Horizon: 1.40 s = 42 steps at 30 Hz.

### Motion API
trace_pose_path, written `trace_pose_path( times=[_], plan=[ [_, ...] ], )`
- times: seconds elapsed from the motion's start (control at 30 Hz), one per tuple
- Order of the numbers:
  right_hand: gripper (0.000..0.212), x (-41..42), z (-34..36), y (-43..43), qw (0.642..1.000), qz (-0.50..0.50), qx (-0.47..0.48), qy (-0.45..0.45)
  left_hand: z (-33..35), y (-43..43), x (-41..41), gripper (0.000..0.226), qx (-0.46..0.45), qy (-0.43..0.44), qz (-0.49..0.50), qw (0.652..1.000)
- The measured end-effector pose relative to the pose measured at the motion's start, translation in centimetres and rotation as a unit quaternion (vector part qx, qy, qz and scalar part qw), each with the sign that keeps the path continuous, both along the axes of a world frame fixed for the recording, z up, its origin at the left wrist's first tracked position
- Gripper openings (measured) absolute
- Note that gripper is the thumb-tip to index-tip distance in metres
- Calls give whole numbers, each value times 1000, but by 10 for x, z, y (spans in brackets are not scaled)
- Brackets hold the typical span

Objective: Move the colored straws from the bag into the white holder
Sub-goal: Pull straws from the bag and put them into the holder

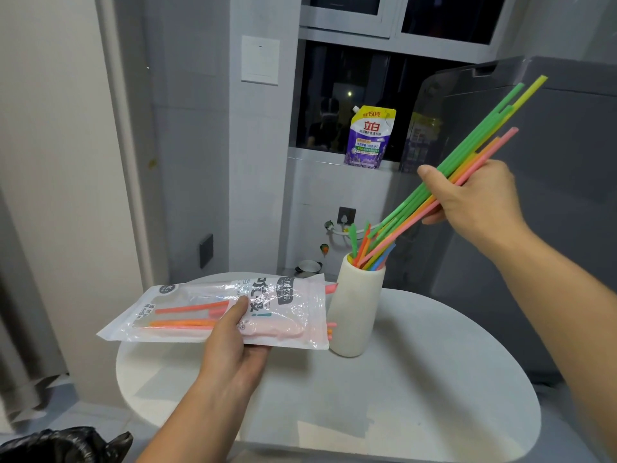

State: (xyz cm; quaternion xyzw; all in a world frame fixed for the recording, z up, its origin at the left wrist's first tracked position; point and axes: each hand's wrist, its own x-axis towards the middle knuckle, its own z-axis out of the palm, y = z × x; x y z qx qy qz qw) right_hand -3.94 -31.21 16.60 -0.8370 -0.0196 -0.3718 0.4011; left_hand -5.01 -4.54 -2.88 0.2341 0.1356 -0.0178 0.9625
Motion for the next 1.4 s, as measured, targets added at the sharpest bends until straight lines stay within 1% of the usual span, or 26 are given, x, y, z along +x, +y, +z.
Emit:
trace_pose_path(
  times=[0.3, 0.6, 0.87, 1.07, 1.23, 1.3, 1.4],
  plan=[
    [33, 8, -11, 8, 998, 13, -47, 47, 0, 0, 0, 19, -2, 3, -6, 1000],
    [34, 22, -20, 9, 992, 3, -60, 107, 3, -2, -1, 18, -8, 3, -4, 1000],
    [26, 46, -36, 17, 985, -5, -105, 133, 3, -3, -1, 17, -7, -1, -6, 1000],
    [31, 60, -57, 19, 973, 4, -114, 201, 4, -3, 0, 21, -8, 4, -7, 1000],
    [46, 61, -61, 22, 980, 2, -99, 173, 6, -2, -2, 19, -19, 11, -11, 1000],
    [51, 59, -61, 24, 985, 3, -86, 147, 7, -3, -3, 18, -22, 13, -11, 1000],
    [68, 55, -62, 29, 994, 47, -57, 87, 7, -4, -4, 18, -18, 13, -12, 1000]
  ],
)
